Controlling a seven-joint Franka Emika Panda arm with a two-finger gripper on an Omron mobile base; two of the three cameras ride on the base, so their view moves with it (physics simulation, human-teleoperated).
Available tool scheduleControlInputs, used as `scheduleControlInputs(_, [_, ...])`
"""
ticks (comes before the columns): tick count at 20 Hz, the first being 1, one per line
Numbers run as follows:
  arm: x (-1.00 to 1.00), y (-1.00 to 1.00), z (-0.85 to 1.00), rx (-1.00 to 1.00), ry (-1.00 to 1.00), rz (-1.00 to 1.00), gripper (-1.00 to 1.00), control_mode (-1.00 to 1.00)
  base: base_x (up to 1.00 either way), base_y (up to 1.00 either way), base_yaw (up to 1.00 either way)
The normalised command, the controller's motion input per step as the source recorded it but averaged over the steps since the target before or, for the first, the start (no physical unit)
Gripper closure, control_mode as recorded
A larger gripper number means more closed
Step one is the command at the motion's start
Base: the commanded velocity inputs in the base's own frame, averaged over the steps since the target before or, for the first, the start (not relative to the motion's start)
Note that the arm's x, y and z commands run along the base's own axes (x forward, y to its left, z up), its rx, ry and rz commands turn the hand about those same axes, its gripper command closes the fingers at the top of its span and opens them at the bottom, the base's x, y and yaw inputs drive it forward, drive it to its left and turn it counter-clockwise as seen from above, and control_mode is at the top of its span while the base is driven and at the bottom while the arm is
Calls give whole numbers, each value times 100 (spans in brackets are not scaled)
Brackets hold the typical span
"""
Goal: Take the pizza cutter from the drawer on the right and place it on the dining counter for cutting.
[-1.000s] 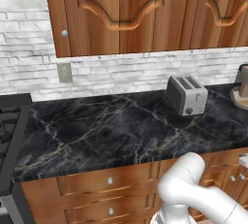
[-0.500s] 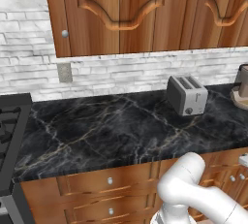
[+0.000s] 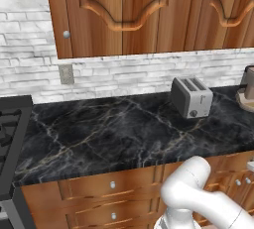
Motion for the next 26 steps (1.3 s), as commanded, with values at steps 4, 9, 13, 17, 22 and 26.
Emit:
scheduleControlInputs(4, [-46, -22, -8, 0, 0, 0, 100, -100, 0, 0, 0])
scheduleControlInputs(9, [-64, -26, -13, 0, 0, 0, 100, -100, 0, 0, 0])
scheduleControlInputs(13, [-66, -15, -25, 0, 0, 0, 100, -100, 0, 0, 0])
scheduleControlInputs(17, [-58, -2, -27, 0, 0, 0, 100, -100, 0, 0, 0])
scheduleControlInputs(22, [-69, -6, -25, 0, 0, 0, 100, -100, 0, 0, 0])
scheduleControlInputs(26, [-74, -13, -23, 0, 0, 0, 100, -100, 0, 0, 0])
